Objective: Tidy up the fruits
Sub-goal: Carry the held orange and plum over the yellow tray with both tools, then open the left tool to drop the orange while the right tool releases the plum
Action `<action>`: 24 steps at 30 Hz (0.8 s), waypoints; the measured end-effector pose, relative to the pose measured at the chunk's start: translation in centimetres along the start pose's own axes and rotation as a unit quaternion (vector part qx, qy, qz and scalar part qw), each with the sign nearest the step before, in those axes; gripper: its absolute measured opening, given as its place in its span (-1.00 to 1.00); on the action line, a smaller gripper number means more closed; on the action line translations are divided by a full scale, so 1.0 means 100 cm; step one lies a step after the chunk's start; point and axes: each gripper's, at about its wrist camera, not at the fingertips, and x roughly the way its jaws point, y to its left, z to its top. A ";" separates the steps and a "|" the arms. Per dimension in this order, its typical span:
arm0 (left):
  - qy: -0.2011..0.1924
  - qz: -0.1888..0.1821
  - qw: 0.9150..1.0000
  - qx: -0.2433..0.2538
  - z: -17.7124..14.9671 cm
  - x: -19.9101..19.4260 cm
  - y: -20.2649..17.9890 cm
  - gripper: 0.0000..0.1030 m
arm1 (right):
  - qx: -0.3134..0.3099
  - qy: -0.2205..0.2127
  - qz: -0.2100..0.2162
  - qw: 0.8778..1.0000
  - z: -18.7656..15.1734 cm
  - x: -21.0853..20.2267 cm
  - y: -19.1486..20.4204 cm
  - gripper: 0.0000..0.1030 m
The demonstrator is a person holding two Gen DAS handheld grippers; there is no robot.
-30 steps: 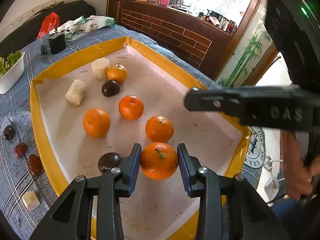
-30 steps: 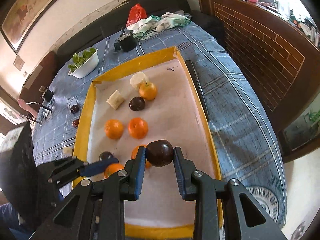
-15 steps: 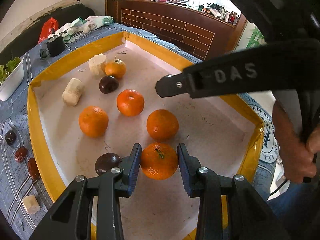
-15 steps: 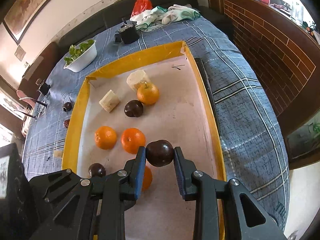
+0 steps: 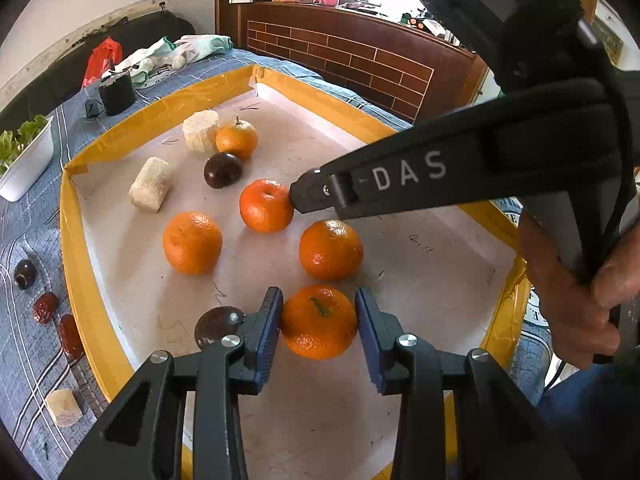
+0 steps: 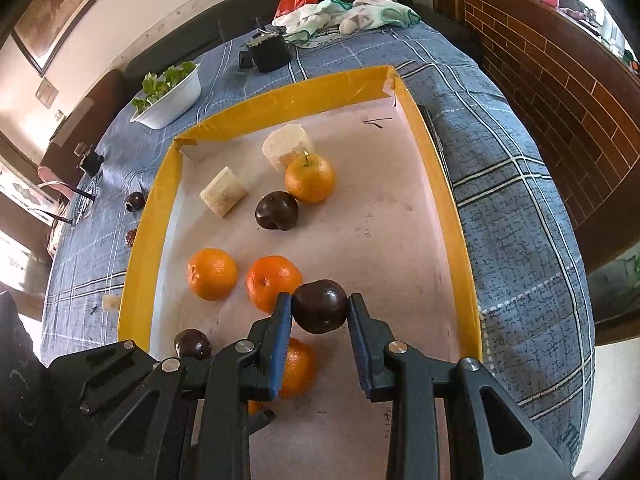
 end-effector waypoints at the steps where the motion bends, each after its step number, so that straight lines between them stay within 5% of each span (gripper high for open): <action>1: 0.000 0.000 1.000 0.000 0.000 0.000 0.000 -0.29 | 0.000 0.000 0.000 1.000 0.000 0.000 0.000 -0.38; 17: 0.002 0.004 1.000 0.004 -0.001 0.000 -0.002 -0.21 | 0.016 -0.002 0.000 1.000 -0.004 -0.007 -0.004 -0.37; 24: -0.003 0.001 1.000 0.007 0.000 -0.001 -0.002 -0.06 | 0.016 -0.012 -0.012 1.000 -0.008 -0.015 -0.003 -0.20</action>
